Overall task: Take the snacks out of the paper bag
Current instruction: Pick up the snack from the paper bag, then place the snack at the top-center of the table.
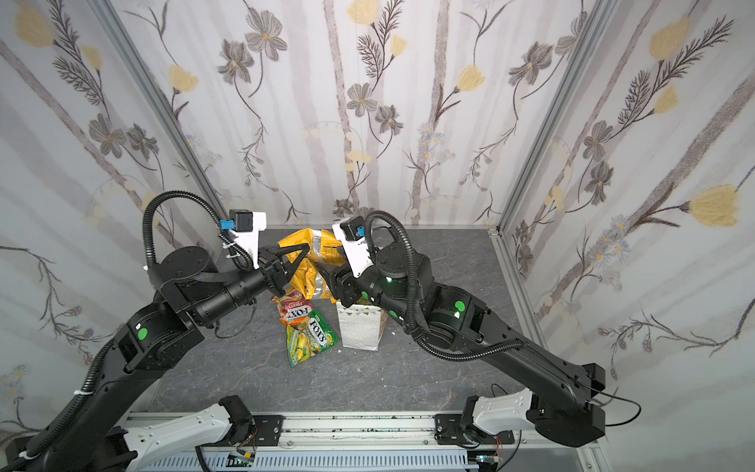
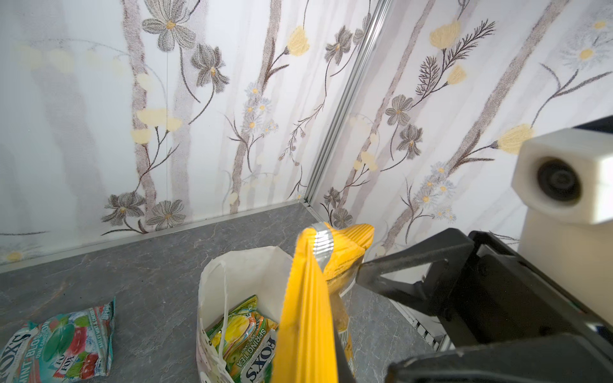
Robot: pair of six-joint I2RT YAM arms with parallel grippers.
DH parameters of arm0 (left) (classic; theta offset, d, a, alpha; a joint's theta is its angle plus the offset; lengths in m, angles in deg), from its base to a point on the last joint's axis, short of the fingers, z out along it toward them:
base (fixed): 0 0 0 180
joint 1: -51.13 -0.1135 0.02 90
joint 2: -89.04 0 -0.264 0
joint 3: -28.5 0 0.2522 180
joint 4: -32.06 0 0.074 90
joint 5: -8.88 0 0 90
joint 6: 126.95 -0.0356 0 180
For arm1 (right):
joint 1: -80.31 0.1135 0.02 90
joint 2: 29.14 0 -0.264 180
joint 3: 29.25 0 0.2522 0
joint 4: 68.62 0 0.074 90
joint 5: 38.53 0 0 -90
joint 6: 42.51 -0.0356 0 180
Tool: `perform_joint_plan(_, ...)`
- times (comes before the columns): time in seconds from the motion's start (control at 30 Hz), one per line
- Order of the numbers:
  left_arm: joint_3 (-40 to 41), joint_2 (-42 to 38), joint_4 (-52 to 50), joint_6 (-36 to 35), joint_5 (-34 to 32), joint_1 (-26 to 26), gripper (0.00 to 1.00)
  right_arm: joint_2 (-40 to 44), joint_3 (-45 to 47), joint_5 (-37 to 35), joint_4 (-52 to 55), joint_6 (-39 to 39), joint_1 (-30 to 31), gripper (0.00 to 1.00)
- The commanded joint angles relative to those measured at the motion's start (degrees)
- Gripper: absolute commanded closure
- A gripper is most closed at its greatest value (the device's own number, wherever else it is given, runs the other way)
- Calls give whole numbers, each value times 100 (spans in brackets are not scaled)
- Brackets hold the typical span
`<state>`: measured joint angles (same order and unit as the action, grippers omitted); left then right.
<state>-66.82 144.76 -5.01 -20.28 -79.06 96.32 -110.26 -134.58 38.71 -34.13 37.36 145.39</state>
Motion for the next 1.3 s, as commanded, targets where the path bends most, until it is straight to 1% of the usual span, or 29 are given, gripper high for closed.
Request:
perform_joint_plan(0.0, 64, -121, 448, -63, -247, -3, 100, 239, 281, 36, -800, 130, 11, 30)
perform_joint_plan(0.17, 237, -402, 592, -152, -658, -2, 100, 645, 766, -90, -1298, 152, 6, 13)
perform_joint_plan(0.27, 428, -619, 755, -211, -977, -1, 100, 798, 979, -361, -1446, 151, 4, 6)
perform_joint_plan(0.37, 643, -819, 988, -332, -1129, -1, 100, 902, 1135, -684, -1510, 117, -4, 1)
perform_joint_plan(0.67, 890, -1018, 1086, -553, -1752, -12, 100, 938, 1349, -715, -1590, 117, -39, 1)
perform_joint_plan(0.83, 987, -1004, 986, -558, -1946, -134, 100, 949, 1405, -727, -1589, 101, -48, 1)
perform_joint_plan(0.93, 1069, -993, 907, -386, -1918, -362, 100, 956, 1416, -711, -1579, 81, -56, 0)
perform_joint_plan(1.03, 1131, -949, 821, -123, -1665, -706, 100, 967, 1435, -716, -1563, 55, -57, 0)
perform_joint_plan(1.17, 1182, -760, 681, 439, -967, -1396, 100, 967, 1434, -720, -1564, 3, -64, 0)
perform_joint_plan(1.27, 1348, -666, 800, 881, -375, -1905, 100, 967, 1439, -712, -1555, -28, -57, 0)
